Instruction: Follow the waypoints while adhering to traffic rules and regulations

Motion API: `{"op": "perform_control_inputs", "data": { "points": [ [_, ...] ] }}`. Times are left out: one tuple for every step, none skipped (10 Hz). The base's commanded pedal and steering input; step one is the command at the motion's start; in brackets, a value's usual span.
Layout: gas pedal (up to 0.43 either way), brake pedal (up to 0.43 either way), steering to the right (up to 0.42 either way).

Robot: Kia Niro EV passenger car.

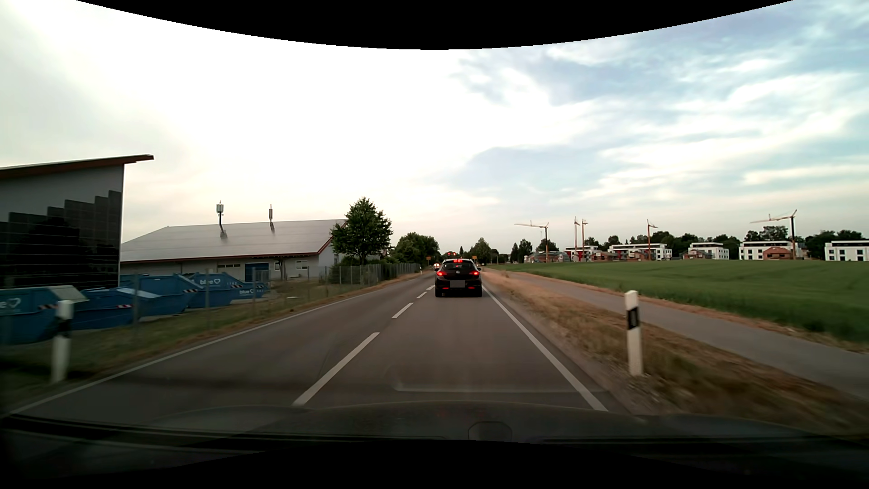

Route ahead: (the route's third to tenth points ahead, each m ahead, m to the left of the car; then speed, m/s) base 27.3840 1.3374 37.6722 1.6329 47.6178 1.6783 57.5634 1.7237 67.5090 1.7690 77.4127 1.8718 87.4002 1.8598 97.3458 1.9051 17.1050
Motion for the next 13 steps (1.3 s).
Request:
{"op": "perform_control_inputs", "data": {
  "points": [
    [0.000,0.159,0.004],
    [0.000,0.159,0.003],
    [0.000,0.159,0.003],
    [0.000,0.159,0.003],
    [0.000,0.165,0.003],
    [0.000,0.159,0.001],
    [0.000,0.165,0.000],
    [0.000,0.165,0.000],
    [0.000,0.165,0.000],
    [0.000,0.165,0.000],
    [0.000,0.159,0.001],
    [0.000,0.159,0.001],
    [0.000,0.159,0.003]
  ]
}}
